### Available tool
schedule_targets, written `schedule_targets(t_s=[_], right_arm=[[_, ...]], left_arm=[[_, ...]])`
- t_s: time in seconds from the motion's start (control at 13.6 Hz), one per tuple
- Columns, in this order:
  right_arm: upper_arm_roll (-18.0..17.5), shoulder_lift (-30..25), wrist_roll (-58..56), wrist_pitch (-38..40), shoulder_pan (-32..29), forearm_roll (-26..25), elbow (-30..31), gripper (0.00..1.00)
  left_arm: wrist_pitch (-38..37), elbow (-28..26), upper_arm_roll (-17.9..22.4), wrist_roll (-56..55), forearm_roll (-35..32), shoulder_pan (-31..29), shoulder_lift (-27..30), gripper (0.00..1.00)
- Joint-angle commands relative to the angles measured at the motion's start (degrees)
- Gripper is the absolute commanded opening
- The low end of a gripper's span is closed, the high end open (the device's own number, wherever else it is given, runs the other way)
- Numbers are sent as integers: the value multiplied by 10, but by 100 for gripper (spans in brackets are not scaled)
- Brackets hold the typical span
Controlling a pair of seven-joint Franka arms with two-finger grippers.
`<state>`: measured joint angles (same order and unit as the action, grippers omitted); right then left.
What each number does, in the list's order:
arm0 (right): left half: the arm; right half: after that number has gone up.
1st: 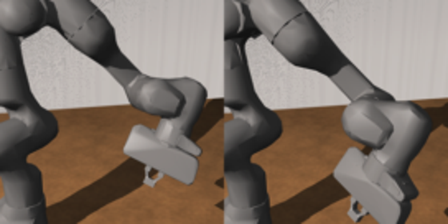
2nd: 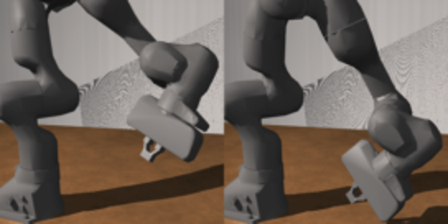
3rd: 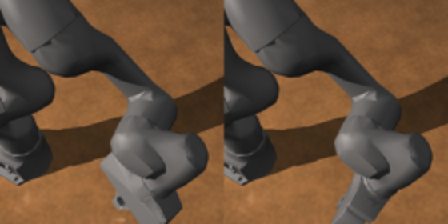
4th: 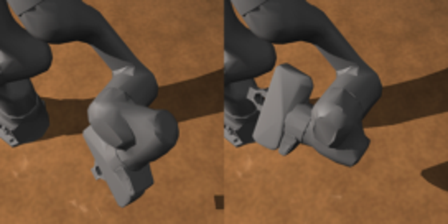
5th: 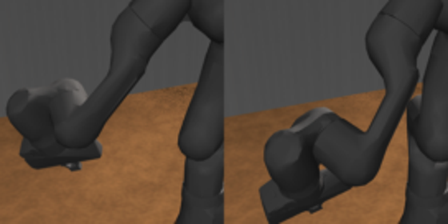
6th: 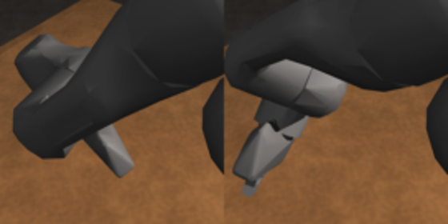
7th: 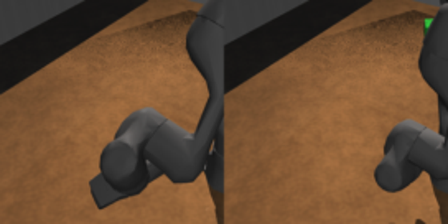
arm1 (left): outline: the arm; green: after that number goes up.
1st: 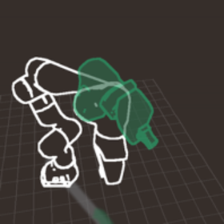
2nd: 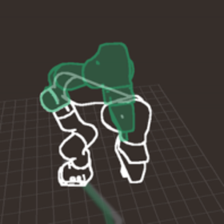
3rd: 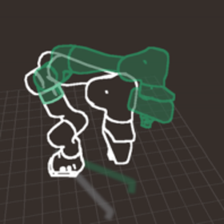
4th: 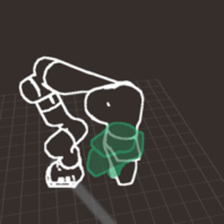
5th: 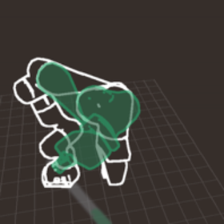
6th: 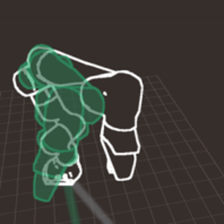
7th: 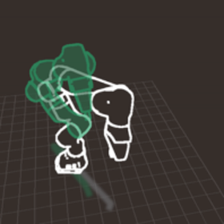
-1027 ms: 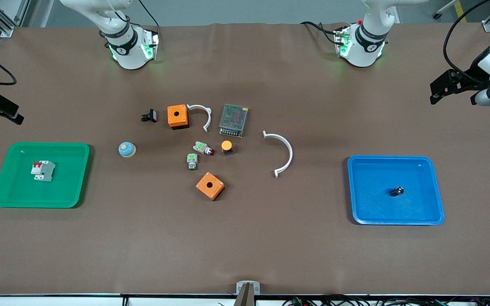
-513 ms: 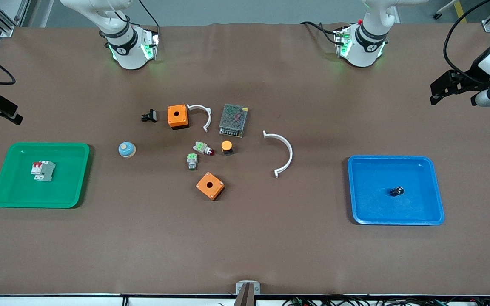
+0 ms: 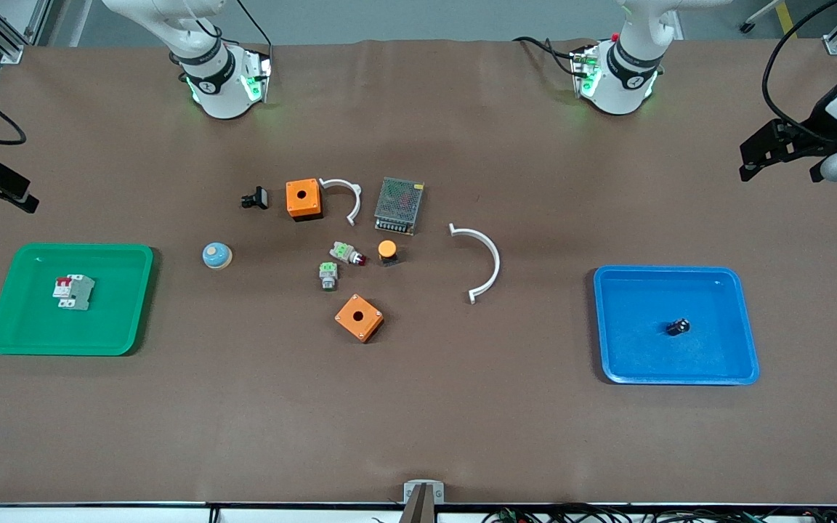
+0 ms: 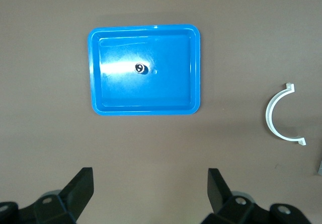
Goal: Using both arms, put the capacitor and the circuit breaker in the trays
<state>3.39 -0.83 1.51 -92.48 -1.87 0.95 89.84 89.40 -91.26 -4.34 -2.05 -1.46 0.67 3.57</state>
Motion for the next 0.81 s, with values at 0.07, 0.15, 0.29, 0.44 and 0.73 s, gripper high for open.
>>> schedule_targets(t_s=[0.07, 0.15, 0.29, 0.44, 0.73], right_arm=[[2, 9, -3, 10, 2, 9, -16, 100], [2, 7, -3, 10, 2, 9, -16, 100], [2, 7, -3, 10, 2, 9, -16, 100], [2, 7, -3, 11, 3, 9, -16, 100], [2, 9, -4, 12, 3, 8, -16, 100]], left_arm=[[-3, 27, 0, 5, -6, 3, -17, 100], [-3, 27, 0, 5, -5, 3, -21, 100], [-4, 27, 0, 5, -6, 1, -21, 100], [-6, 28, 0, 6, -5, 1, -20, 100], [-7, 28, -1, 2, -5, 8, -21, 100]])
